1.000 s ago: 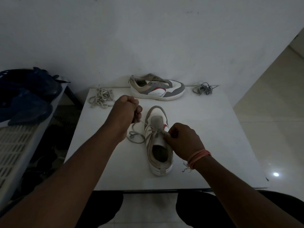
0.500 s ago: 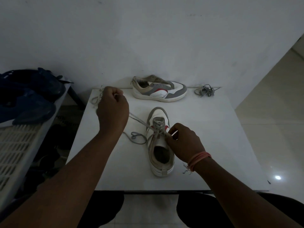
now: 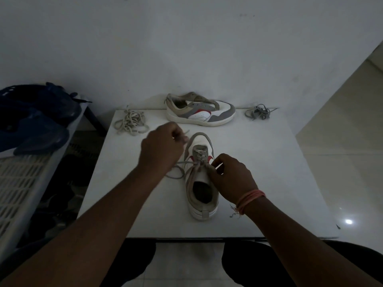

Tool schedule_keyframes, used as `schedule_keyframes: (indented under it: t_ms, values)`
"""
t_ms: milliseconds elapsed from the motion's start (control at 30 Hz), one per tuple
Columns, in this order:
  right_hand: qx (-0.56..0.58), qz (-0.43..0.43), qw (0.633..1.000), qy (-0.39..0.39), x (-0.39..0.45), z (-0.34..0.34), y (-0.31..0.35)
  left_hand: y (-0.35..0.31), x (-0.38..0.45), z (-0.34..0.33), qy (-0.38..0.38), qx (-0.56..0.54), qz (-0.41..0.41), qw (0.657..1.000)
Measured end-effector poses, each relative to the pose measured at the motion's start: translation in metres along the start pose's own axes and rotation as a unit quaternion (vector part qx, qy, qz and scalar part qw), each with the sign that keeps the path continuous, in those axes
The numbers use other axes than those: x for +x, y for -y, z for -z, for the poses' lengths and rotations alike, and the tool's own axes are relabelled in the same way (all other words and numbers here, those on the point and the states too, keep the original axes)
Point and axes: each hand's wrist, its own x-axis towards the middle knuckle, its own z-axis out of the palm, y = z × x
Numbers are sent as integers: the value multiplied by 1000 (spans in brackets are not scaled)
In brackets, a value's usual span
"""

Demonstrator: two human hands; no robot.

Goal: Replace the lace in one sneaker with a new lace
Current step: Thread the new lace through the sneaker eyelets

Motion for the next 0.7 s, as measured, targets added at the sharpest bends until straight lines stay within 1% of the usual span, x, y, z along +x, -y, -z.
schedule_keyframes:
  t_ms: [67,100,133,200,233,267,333,400,500,533,600,700]
  values:
    - [7,11,1000,-4,0,-2,-1,2,-1,6,35,130,73,988]
    - [7,26,1000,-12,-1,-4,-1,1,-8,5,52,148,91,983]
    - [-1,44,999,-18,-1,-6,0,-3,-16,1,69,129,88,985]
    - [-31,85,995,-31,0,-12,3,-8,-32,-15,125,69,51,988]
    - [-54,101,993,-37,1,-14,5,-9,-37,-23,151,61,33,986]
    - [-77,110,990,-39,2,-17,5,-10,-39,-28,157,60,18,986]
    - [-102,114,988,-35,2,-19,4,-6,-35,-30,136,66,11,988]
    - [-72,95,993,-17,2,-15,1,3,-26,-30,149,67,42,986]
    - [25,33,999,0,5,-5,-4,16,-16,-28,204,-20,120,972]
    - [35,23,999,5,4,-5,-4,18,-15,-28,211,-59,136,966]
    - [10,33,999,6,2,-7,2,17,-15,-26,218,-132,172,952]
    - [-97,120,987,-42,-3,-19,14,15,-14,-24,228,-208,223,925]
